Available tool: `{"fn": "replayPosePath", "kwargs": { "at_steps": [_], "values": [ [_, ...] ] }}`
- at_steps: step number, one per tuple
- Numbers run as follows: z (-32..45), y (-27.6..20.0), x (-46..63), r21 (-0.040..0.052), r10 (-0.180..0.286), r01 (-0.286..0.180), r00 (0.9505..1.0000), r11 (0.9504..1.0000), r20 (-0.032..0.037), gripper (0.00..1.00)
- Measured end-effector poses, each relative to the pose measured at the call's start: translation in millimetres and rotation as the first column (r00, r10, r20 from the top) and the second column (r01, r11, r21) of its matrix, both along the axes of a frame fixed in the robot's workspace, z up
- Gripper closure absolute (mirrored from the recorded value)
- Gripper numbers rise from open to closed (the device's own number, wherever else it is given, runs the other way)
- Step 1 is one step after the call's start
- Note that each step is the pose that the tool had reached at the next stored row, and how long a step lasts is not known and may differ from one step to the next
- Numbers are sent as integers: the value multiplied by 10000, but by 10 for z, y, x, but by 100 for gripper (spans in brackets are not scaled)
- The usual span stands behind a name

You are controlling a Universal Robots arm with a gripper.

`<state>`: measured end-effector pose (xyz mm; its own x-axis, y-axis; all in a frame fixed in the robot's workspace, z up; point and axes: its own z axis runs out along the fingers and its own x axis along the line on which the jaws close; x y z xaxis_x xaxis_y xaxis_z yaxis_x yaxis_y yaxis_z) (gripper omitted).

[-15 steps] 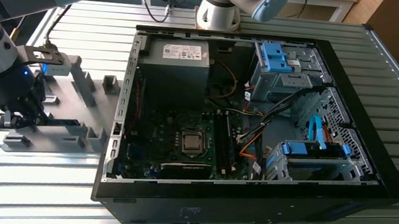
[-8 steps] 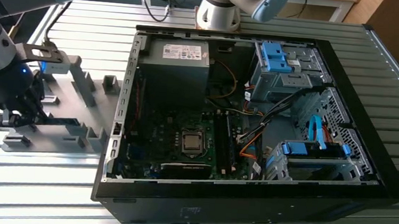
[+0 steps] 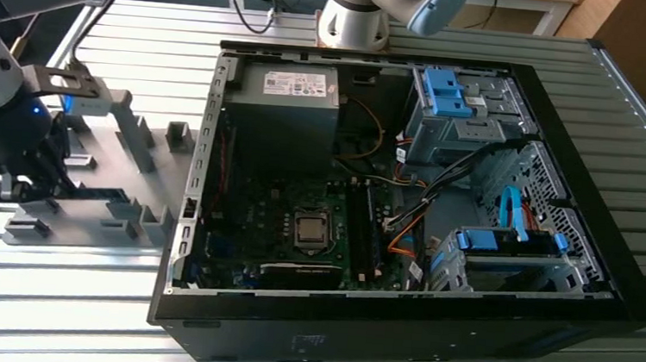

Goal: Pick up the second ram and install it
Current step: 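Pick up the second ram and move it above second insertion slot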

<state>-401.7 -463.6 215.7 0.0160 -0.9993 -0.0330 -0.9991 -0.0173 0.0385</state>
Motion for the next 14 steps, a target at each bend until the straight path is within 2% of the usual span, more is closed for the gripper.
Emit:
{"fn": "replayPosePath", "kwargs": {
  "at_steps": [14],
  "values": [
    [138,0,0,0,0,0,10000,10000,0,86]
  ]
}}
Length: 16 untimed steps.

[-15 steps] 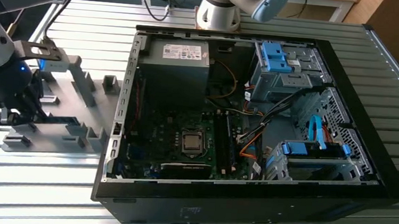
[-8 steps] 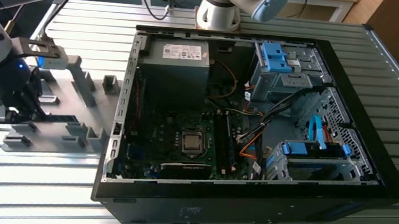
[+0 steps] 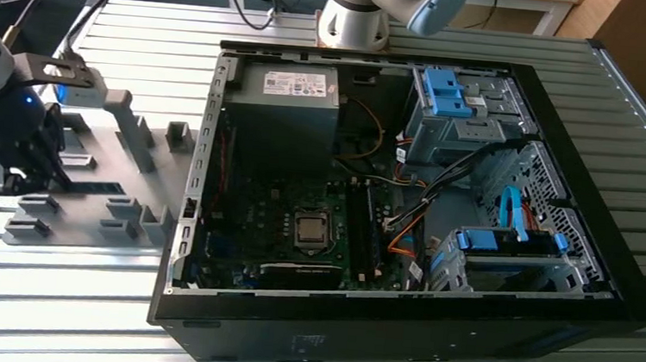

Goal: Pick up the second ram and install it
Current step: 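Pick up the second ram and move it above second insertion slot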

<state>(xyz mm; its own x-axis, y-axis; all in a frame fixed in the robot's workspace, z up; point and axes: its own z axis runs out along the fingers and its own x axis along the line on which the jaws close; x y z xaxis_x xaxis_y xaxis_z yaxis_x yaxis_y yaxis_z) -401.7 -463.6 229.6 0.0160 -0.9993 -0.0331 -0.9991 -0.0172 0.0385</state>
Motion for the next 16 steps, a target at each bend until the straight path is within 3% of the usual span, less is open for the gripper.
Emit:
{"fn": "replayPosePath", "kwargs": {
  "at_steps": [12,16],
  "values": [
    [132,0,0,0,0,0,10000,10000,0,86],
    [133,0,0,2,1,-1,10000,10000,2,86]
  ]
}}
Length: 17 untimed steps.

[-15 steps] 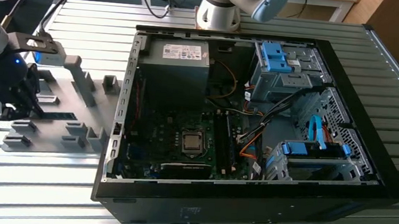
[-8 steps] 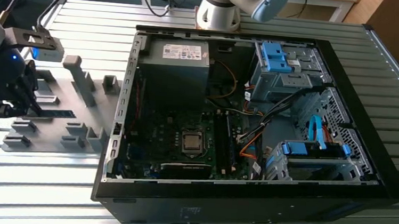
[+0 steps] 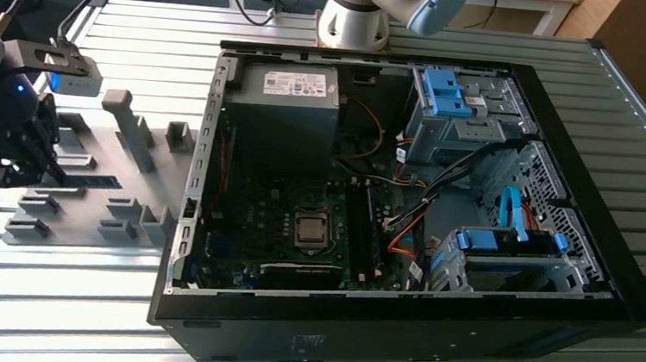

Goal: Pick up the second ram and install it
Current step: 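Pick up the second ram and move it above second insertion slot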

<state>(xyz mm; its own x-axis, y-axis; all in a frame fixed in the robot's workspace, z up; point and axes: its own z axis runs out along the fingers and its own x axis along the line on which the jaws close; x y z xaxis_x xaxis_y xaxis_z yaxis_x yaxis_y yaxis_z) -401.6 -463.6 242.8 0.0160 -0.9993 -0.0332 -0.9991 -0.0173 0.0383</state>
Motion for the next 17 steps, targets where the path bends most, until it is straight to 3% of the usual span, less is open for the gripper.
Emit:
{"fn": "replayPosePath", "kwargs": {
  "at_steps": [7,17],
  "values": [
    [6,0,0,-2,0,0,10000,10000,-3,86],
    [100,0,0,6,-1,1,10000,10000,-3,86]
  ]
}}
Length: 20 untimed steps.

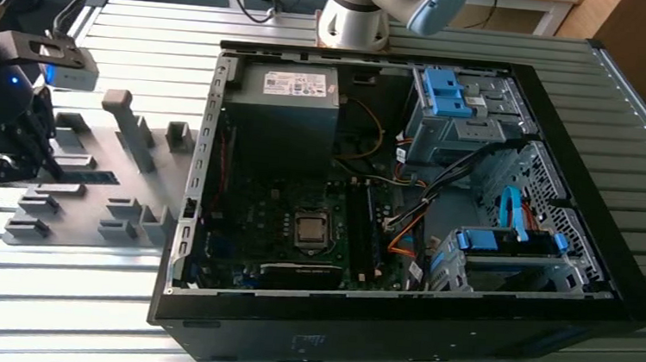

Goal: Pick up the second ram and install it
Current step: 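Pick up the second ram and move it above second insertion slot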

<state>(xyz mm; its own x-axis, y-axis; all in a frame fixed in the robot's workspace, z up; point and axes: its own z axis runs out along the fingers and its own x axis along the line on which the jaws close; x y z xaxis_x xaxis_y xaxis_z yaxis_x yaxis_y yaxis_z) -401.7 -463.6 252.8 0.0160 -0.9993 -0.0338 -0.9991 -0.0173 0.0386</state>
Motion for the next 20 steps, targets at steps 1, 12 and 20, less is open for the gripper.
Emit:
{"fn": "replayPosePath", "kwargs": {
  "at_steps": [1,12,20],
  "values": [
    [12,0,0,0,0,0,10000,10000,1,86],
    [128,0,0,1,0,0,10000,10000,1,86],
    [147,0,0,2,0,0,10000,10000,1,86]
  ]
}}
